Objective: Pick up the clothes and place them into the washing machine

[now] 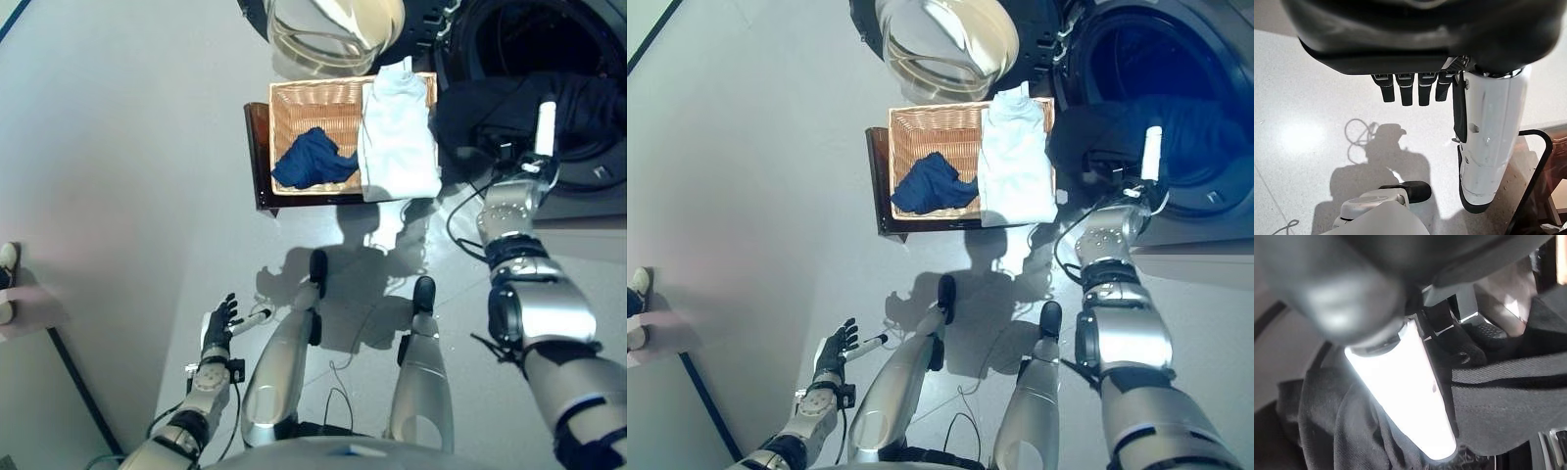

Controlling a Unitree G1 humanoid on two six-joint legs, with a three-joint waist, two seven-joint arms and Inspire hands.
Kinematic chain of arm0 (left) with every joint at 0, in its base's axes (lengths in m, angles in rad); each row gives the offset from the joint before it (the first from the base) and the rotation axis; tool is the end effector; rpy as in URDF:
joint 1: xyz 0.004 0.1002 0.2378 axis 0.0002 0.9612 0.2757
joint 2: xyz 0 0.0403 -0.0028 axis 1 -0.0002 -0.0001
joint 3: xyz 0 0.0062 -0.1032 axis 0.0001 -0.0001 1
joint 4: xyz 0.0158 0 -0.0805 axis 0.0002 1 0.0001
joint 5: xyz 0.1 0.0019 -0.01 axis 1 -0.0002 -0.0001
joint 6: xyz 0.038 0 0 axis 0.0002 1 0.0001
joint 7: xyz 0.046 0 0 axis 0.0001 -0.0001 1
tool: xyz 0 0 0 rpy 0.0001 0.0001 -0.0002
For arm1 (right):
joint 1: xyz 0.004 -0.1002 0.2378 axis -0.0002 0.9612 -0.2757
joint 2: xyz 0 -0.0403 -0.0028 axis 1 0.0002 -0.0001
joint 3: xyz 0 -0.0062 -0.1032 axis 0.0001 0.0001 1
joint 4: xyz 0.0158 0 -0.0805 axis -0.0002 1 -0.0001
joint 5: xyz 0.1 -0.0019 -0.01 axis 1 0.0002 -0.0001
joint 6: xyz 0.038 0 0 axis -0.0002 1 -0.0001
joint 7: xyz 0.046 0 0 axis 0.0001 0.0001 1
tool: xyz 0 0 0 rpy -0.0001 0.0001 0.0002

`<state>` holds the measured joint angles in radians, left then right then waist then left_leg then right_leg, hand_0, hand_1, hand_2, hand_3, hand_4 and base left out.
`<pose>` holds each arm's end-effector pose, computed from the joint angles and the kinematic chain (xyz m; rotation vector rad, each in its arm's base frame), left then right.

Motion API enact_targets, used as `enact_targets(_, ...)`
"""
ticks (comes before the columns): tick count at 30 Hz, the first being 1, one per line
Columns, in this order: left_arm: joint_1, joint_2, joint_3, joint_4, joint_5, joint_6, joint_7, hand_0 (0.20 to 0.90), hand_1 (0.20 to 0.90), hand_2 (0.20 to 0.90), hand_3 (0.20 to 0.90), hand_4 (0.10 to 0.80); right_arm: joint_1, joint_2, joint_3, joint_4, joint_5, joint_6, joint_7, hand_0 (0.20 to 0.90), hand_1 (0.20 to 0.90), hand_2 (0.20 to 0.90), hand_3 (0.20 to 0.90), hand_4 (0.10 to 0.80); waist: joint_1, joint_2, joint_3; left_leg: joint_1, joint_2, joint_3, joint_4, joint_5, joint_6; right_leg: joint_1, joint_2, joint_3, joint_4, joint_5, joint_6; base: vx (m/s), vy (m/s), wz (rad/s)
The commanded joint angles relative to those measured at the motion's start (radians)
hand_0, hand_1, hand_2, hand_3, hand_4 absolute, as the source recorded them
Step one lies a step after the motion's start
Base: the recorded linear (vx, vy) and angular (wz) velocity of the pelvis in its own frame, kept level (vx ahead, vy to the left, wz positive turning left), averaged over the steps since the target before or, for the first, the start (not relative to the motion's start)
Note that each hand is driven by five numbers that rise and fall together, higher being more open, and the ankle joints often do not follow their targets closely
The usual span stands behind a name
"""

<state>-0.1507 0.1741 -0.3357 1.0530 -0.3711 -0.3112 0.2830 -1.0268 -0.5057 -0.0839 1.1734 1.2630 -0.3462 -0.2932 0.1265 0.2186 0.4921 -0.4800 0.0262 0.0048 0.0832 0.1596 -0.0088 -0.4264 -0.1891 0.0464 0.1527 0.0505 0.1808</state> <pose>0.1601 0.1714 -0.0850 0.1032 0.6214 0.2228 0.3455 -0.2720 0.1688 0.9539 -0.2582 -0.7087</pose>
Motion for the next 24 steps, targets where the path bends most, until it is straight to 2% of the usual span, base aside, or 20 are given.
enact_targets(1,0.026,0.024,-0.043,0.036,-0.025,-0.028,0.017,0.900,0.900,0.900,0.900,0.800,-0.159,-0.182,0.068,-0.036,-0.097,-0.029,0.068,0.200,0.200,0.200,0.200,0.300,0.010,0.027,-0.052,-0.039,-0.005,0.006,0.028,-0.024,-0.074,0.006,0.041,0.010,0.168,-0.168,-0.079,0.000,0.000,0.00)
enact_targets(12,0.011,0.035,-0.052,0.029,-0.039,-0.035,0.016,0.900,0.900,0.900,0.900,0.800,-0.275,-0.211,0.150,0.064,-0.166,0.022,0.060,0.200,0.200,0.200,0.200,0.300,0.025,0.023,-0.034,-0.058,-0.007,0.003,0.028,-0.015,-0.077,-0.011,0.044,0.004,0.182,-0.170,-0.080,0.000,0.000,0.00)
enact_targets(24,0.021,0.061,-0.081,-0.036,-0.046,-0.060,0.011,0.900,0.900,0.900,0.900,0.800,-0.478,-0.331,0.249,0.159,-0.184,0.057,0.046,0.200,0.200,0.200,0.200,0.300,0.075,0.071,-0.039,-0.079,-0.023,-0.008,-0.009,0.016,-0.085,-0.057,0.030,0.001,0.214,-0.184,-0.075,0.005,0.003,0.01)
